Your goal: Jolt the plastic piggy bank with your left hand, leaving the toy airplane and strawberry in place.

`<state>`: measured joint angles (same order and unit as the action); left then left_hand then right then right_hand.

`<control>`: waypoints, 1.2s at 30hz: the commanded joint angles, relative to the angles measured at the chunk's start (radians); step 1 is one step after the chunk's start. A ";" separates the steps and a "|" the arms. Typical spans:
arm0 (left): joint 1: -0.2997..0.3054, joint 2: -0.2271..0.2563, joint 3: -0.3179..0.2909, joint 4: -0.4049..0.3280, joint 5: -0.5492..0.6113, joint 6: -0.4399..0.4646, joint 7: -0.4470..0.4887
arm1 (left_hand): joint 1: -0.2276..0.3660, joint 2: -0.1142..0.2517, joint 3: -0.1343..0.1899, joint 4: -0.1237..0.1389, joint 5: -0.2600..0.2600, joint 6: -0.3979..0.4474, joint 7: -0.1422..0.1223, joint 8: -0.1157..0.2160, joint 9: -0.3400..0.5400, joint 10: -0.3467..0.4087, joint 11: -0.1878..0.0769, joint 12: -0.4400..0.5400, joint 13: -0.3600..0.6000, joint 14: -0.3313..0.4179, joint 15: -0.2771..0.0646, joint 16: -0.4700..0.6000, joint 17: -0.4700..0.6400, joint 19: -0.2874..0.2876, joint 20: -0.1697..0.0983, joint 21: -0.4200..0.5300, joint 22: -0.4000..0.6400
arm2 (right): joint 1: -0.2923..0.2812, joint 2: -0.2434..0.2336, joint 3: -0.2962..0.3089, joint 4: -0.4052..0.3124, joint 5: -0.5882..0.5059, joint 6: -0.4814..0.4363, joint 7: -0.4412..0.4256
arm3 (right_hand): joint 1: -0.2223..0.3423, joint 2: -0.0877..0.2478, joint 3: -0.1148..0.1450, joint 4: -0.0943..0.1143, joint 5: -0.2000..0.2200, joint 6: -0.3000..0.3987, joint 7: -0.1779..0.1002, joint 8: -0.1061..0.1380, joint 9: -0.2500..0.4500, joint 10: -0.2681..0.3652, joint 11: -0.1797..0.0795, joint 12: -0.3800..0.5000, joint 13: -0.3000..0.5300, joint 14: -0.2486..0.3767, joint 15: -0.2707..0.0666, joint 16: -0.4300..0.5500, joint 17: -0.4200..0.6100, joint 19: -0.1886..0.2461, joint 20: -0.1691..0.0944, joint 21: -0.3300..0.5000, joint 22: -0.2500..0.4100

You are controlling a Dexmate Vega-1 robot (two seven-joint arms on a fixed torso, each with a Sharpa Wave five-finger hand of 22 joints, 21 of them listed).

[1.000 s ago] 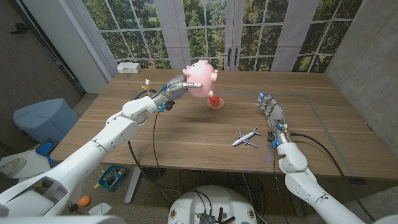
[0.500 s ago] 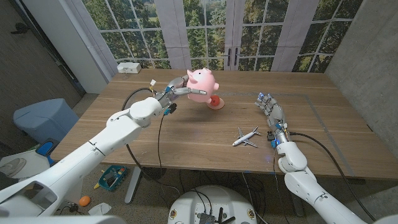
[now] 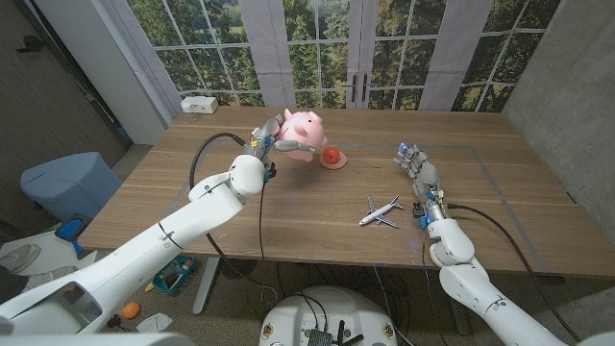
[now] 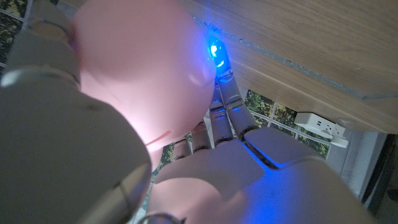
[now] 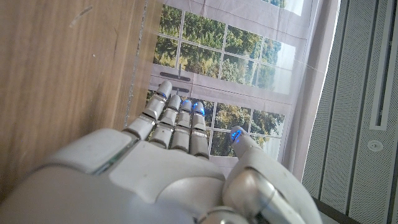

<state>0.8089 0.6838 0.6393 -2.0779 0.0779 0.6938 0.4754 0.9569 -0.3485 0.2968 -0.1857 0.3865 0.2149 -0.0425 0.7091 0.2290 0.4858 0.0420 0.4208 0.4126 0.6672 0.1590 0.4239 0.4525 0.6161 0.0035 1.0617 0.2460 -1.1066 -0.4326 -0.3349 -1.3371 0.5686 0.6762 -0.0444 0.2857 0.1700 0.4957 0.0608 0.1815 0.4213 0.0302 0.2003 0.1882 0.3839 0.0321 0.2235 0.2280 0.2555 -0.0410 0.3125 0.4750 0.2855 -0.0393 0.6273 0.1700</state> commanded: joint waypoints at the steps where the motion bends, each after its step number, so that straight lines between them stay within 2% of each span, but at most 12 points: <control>1: -0.007 -0.076 0.063 -0.007 0.176 0.174 0.120 | 0.378 0.380 0.071 0.015 0.010 0.589 -0.014 0.093 0.028 0.559 -0.231 0.000 0.168 0.485 -0.399 0.002 0.005 -0.062 -0.147 0.009 -0.001 | -0.006 -0.003 0.005 0.001 0.005 0.008 0.004 | -0.009 0.011 0.004 -0.001 -0.002 0.002 0.006 -0.001 0.004 -0.003 -0.001 -0.004 0.003 -0.004 -0.009 0.004 0.003 0.012 -0.013 -0.002 0.004; 8: -0.007 -0.097 0.068 0.000 0.206 0.194 0.124 | 0.376 0.380 0.072 0.015 0.011 0.588 -0.021 0.092 0.028 0.561 -0.231 -0.004 0.169 0.485 -0.400 0.000 0.006 -0.065 -0.147 0.015 -0.007 | -0.009 -0.002 0.006 0.003 0.009 0.011 0.007 | -0.010 0.012 0.004 -0.001 -0.002 0.002 0.006 -0.002 0.004 -0.003 0.000 -0.004 0.003 -0.003 -0.006 0.005 0.003 0.012 -0.013 -0.004 0.004; 20: 0.001 -0.093 0.041 0.002 0.178 0.143 0.074 | 0.372 0.378 0.074 0.016 0.014 0.590 -0.021 0.091 0.028 0.566 -0.232 -0.010 0.173 0.487 -0.400 -0.004 0.009 -0.070 -0.150 0.028 -0.018 | -0.011 -0.002 0.009 0.001 0.006 0.010 0.001 | -0.011 0.011 0.004 -0.002 -0.002 0.002 0.006 -0.001 0.004 -0.004 0.000 -0.005 0.002 -0.004 -0.007 0.005 0.002 0.014 -0.012 -0.007 0.004; 24: 0.016 -0.075 0.000 0.000 0.115 0.064 0.025 | 0.371 0.378 0.075 0.016 0.015 0.589 -0.021 0.090 0.028 0.567 -0.232 -0.013 0.174 0.488 -0.400 -0.005 0.011 -0.071 -0.151 0.031 -0.022 | -0.012 -0.002 0.009 0.000 0.004 0.012 -0.001 | -0.011 0.011 0.004 -0.003 -0.002 0.002 0.006 -0.001 0.004 -0.003 0.000 -0.004 0.002 -0.004 -0.008 0.005 0.002 0.014 -0.012 -0.008 0.004; 31: 0.057 -0.039 -0.103 0.019 -0.057 -0.156 -0.081 | 0.369 0.378 0.076 0.016 0.016 0.590 -0.019 0.089 0.027 0.566 -0.231 -0.016 0.176 0.490 -0.400 -0.006 0.012 -0.074 -0.153 0.037 -0.026 | -0.014 -0.001 0.010 -0.004 -0.001 0.011 -0.009 | -0.011 0.011 0.004 -0.003 -0.002 0.002 0.006 -0.002 0.004 -0.003 0.000 -0.004 0.002 -0.004 -0.007 0.005 0.002 0.014 -0.012 -0.010 0.004; 36: 0.086 -0.023 -0.179 0.078 -0.222 -0.381 -0.191 | 0.369 0.377 0.077 0.015 0.017 0.589 -0.016 0.089 0.029 0.567 -0.231 -0.019 0.177 0.490 -0.400 -0.008 0.014 -0.075 -0.153 0.042 -0.030 | -0.017 -0.001 0.012 -0.006 -0.004 0.014 -0.014 | -0.012 0.011 0.004 -0.003 -0.002 0.002 0.006 -0.001 0.004 -0.003 0.000 -0.004 0.002 -0.005 -0.007 0.005 0.002 0.014 -0.013 -0.011 0.004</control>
<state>0.8475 0.6285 0.5840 -2.0610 0.0972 0.6419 0.4437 0.9569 -0.3485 0.2969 -0.1857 0.3967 0.2204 -0.0370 0.7091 0.2290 0.4976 0.0533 0.4013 0.4286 0.6794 0.1609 0.4146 0.4617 0.6089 0.0105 1.0974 0.2160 -1.1191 -0.4348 -0.3259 -1.3368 0.5722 0.6865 -0.0473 0.2791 0.1766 0.4957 0.0608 0.1815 0.4213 0.0302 0.2003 0.1882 0.3839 0.0322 0.2235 0.2281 0.2555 -0.0410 0.3124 0.4750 0.2892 -0.0430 0.6195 0.1699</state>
